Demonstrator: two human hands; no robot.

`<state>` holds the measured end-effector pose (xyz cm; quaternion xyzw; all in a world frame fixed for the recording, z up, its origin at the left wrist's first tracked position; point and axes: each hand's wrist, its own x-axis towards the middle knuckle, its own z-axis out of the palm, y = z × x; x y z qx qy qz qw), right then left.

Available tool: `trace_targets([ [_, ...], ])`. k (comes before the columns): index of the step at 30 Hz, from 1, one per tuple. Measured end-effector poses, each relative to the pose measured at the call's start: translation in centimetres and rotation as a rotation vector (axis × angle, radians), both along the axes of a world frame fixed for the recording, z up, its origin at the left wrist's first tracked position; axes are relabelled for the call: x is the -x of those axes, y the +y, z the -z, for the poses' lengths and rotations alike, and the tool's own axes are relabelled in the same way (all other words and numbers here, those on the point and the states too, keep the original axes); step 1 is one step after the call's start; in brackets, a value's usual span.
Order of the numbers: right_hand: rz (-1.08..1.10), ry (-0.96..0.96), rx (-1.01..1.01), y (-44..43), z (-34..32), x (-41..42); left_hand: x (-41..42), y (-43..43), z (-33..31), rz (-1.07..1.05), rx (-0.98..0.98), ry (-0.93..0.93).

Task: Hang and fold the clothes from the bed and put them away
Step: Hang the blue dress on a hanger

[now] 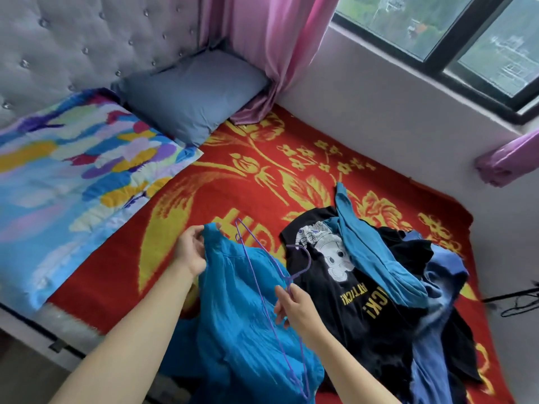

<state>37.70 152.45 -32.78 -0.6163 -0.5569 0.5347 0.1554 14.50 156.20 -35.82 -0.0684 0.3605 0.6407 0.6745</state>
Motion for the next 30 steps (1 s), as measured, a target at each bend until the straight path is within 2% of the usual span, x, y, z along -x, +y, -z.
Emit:
trace_targets([
  [5,0.081,-0.004,-0.129,2.7,-2.3,-3.4,0.7,0.7,-3.7,0.089,-0.054,0.259],
  [13,-0.038,-0.060,-0.440,6.5,-10.4,-9.6,1.5,2.1,-15.7,0.202,-0.409,0.616],
  [18,0.019,0.092,-0.522,6.2,-17.3,-11.8,1.0,2.5,-22.8,0.325,-0.531,0.865],
  [22,0.006,0.256,-0.549,5.8,-20.6,-11.7,1.1,2.7,-25.6,0.341,-0.549,1.237],
  [26,-0.052,0.403,-0.569,5.4,-23.5,-10.3,0.9,2.4,-28.7,0.303,-0.590,1.314],
  [30,-0.060,0.421,-0.686,5.2,-25.3,-8.8,0.8,1.1,-32.3,0.312,-0.734,1.477],
])
